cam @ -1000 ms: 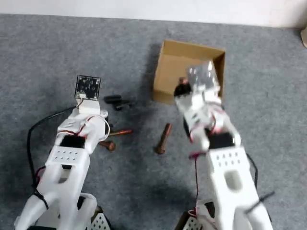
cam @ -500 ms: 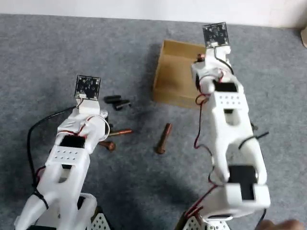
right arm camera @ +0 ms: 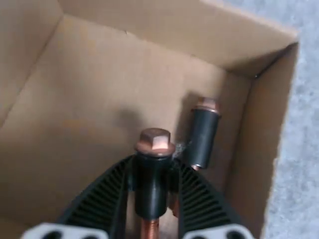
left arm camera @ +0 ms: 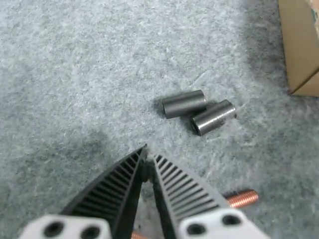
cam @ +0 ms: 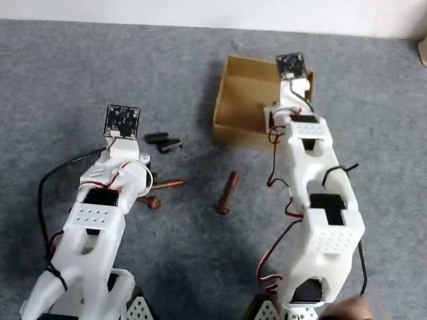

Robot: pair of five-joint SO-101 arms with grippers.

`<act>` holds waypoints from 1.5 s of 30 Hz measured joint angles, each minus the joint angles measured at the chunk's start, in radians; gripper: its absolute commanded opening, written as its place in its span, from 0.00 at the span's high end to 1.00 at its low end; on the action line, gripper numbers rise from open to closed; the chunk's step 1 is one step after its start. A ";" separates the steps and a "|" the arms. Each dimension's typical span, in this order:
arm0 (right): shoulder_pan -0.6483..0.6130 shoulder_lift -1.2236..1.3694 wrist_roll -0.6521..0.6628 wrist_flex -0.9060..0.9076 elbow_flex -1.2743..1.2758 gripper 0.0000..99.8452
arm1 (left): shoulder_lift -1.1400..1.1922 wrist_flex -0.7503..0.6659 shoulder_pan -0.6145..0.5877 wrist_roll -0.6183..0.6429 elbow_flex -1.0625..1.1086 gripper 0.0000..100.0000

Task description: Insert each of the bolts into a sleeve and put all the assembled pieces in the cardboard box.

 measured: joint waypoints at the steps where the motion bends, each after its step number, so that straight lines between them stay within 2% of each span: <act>1: 0.000 0.006 0.000 0.000 -0.002 0.99 | 0.000 0.000 0.000 0.000 0.000 0.99; 5: -0.002 0.028 0.000 0.000 -0.008 0.97 | 0.000 0.000 0.000 0.000 0.000 0.99; 12: -0.002 0.029 0.000 -0.003 -0.008 0.79 | 0.003 0.000 0.000 0.000 0.000 0.99; 20: 0.003 0.029 0.000 0.006 -0.014 0.79 | 0.003 -0.014 0.000 0.000 0.000 0.99; 25: 0.003 -0.052 0.000 0.164 -0.018 0.79 | 0.008 -0.025 0.000 0.000 -0.002 0.99; 33: 0.000 -0.397 -0.003 0.394 -0.018 0.79 | 0.008 -0.025 0.000 0.000 -0.002 0.99; 45: -0.167 -0.812 -0.054 0.753 -0.018 0.79 | 0.008 -0.025 0.000 0.000 -0.002 0.99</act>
